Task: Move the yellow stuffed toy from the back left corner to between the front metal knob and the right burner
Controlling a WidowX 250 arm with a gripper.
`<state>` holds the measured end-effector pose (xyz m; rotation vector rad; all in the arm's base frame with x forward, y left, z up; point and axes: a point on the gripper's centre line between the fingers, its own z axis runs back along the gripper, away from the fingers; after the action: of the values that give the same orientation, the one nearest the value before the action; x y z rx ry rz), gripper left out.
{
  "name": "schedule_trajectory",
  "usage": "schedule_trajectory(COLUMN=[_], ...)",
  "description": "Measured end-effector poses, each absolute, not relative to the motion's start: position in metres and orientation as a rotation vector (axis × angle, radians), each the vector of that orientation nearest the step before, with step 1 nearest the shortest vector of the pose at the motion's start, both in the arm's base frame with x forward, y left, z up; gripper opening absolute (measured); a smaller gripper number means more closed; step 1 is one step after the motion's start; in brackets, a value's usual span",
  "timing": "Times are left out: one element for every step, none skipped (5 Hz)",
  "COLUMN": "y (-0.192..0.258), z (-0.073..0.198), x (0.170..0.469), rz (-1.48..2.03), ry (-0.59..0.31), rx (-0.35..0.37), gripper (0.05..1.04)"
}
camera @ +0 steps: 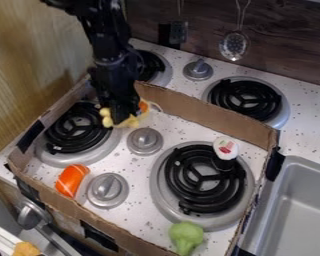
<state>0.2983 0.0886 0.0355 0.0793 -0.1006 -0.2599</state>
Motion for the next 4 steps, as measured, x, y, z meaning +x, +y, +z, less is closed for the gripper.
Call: schedule_trajectory(y=[0.087,0.080,0.070,0.043], z=[0.063,0.084,0.103,0.127], x=[0.288,0.276,0.268,0.253], rz=[-0.209,-0.178,-0.135,-0.078], ry=[-0.101,-0.113,-0.121,-0.100], rx=[0.106,0.135,0.149,0.166], gripper=[0.226,0.224,0.224,0.224])
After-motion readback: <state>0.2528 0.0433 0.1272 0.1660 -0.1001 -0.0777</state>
